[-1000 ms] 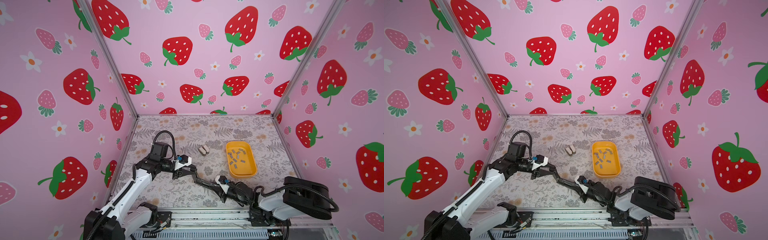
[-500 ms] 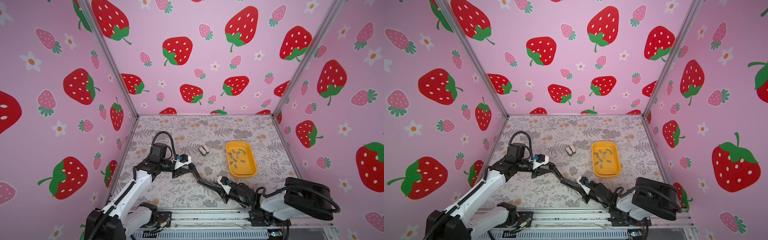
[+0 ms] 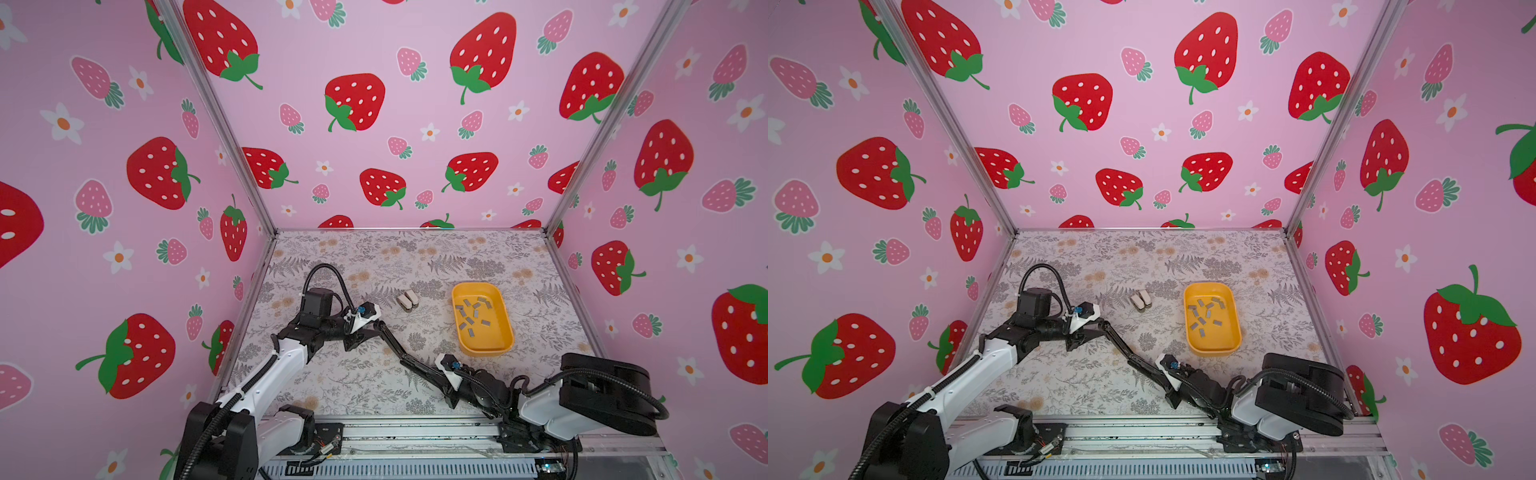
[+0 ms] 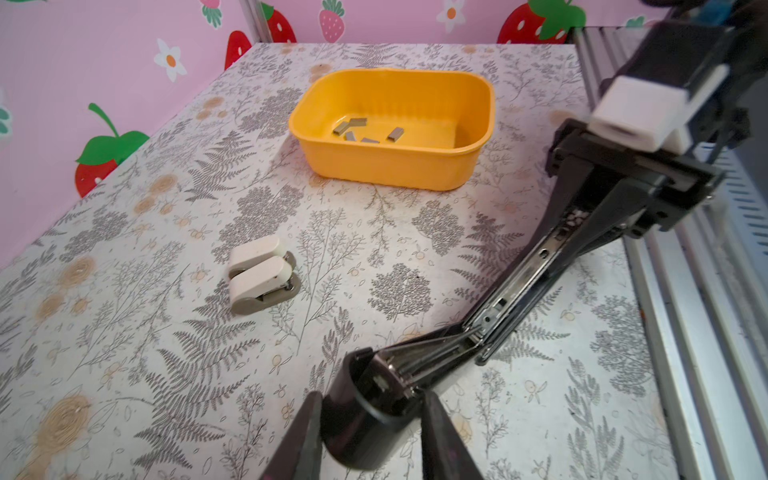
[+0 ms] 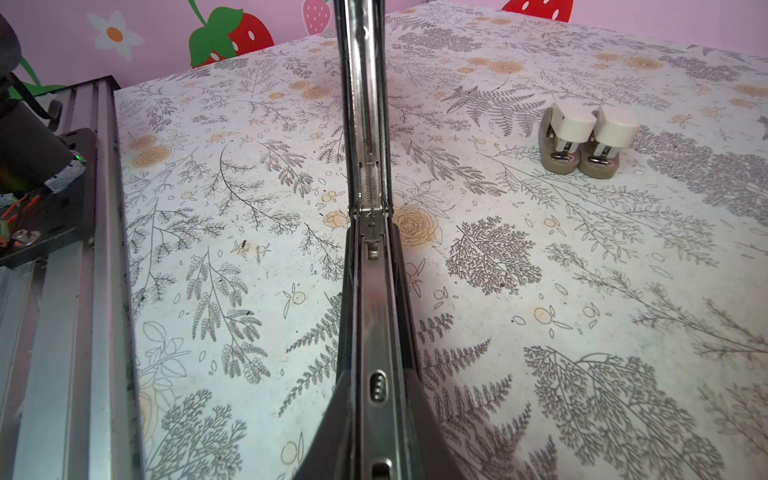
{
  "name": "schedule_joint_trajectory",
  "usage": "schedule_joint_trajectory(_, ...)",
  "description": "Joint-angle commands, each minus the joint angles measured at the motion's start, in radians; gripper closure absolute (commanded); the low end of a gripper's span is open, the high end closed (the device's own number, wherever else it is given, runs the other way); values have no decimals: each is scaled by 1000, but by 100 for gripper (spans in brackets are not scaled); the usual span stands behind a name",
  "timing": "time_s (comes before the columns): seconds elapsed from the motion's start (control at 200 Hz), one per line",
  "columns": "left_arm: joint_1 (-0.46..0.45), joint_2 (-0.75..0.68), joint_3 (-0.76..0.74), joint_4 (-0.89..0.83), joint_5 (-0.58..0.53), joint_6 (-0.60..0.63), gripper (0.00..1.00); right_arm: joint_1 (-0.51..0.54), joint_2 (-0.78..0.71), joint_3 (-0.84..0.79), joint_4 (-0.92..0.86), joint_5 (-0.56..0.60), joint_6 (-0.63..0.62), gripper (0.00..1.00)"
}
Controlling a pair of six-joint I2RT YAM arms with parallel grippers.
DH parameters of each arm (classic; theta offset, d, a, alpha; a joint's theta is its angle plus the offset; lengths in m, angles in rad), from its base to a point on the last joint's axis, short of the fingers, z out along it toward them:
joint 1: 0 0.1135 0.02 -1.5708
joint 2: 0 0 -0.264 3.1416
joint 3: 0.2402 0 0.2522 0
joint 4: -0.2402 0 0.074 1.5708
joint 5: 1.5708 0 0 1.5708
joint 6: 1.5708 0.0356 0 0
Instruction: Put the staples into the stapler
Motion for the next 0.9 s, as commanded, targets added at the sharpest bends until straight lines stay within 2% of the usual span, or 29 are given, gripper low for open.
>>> schedule_joint_trajectory(0.0,51,-5,12,256,-267,-30,66,37,3,-13,76,-7,24,94)
schedule_joint_trajectory(0.165,63,-33,-27,346,-329,-98,50,40,20,-11,95,21,39,93)
schedule_joint_trajectory(0.3,74,-80,-35,388,-421,-208,45,40,43,-4,102,62,65,94)
schedule_joint_trajectory(0.38,74,-112,13,339,-556,-392,41,41,58,11,89,116,102,93)
schedule_joint_trajectory(0.45,82,-133,102,167,-770,-645,40,41,70,32,67,162,143,93)
schedule_joint_trajectory(0.5,91,-156,143,57,-829,-778,37,43,78,46,56,183,169,93)
schedule_joint_trajectory(0.63,91,-271,72,42,-733,-944,36,57,108,87,34,248,236,93)
schedule_joint_trajectory(0.735,95,-372,15,41,-746,-1068,25,77,158,160,-24,313,267,92)
schedule_joint_trajectory(0.895,93,-385,-2,41,-479,-1102,25,82,276,251,-34,353,325,90)
